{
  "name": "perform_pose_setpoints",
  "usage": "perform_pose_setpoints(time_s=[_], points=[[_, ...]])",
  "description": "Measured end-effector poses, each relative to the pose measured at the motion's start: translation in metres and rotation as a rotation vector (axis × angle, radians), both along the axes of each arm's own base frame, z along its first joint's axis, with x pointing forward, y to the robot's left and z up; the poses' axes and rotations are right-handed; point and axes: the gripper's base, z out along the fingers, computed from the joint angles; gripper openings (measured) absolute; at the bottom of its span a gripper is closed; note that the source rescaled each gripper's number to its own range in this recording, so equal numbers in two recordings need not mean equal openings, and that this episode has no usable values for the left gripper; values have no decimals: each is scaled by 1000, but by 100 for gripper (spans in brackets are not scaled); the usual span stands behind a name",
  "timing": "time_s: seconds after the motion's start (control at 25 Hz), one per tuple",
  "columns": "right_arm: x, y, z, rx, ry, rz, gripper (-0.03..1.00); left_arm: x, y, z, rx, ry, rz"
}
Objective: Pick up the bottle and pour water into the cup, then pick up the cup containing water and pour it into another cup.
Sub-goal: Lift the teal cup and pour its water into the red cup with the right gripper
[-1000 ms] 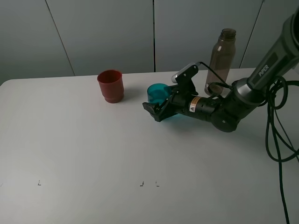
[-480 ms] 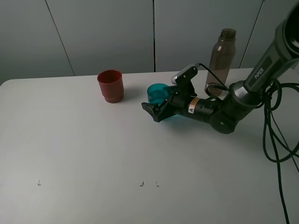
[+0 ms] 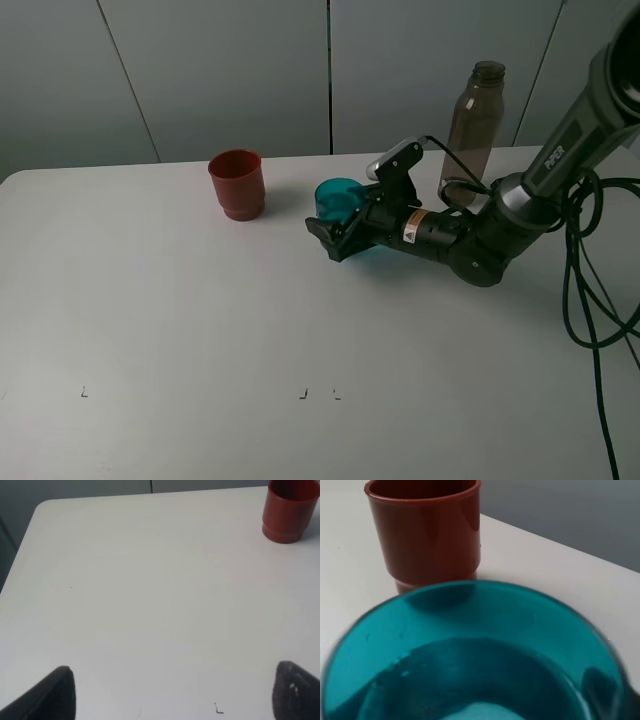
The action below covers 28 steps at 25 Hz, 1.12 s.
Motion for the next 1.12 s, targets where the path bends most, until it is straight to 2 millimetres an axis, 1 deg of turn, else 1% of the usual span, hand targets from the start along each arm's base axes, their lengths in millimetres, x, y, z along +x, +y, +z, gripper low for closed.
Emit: perform_pose_setpoints(time_s=[0.04, 0.08, 0.84, 1.0, 1.12], points=[[0, 1, 0, 1, -2, 2, 3, 0, 0, 0, 0, 0, 0], [0, 1, 0, 1, -1, 0, 4, 0, 0, 0, 0, 0, 0], [0, 1, 0, 1, -1, 0, 4, 0, 0, 0, 0, 0, 0], [1, 1, 5, -2, 13, -9, 4, 0, 0, 0, 0, 0, 0], [4, 0, 16, -13, 20, -21, 4, 0, 0, 0, 0, 0, 0]])
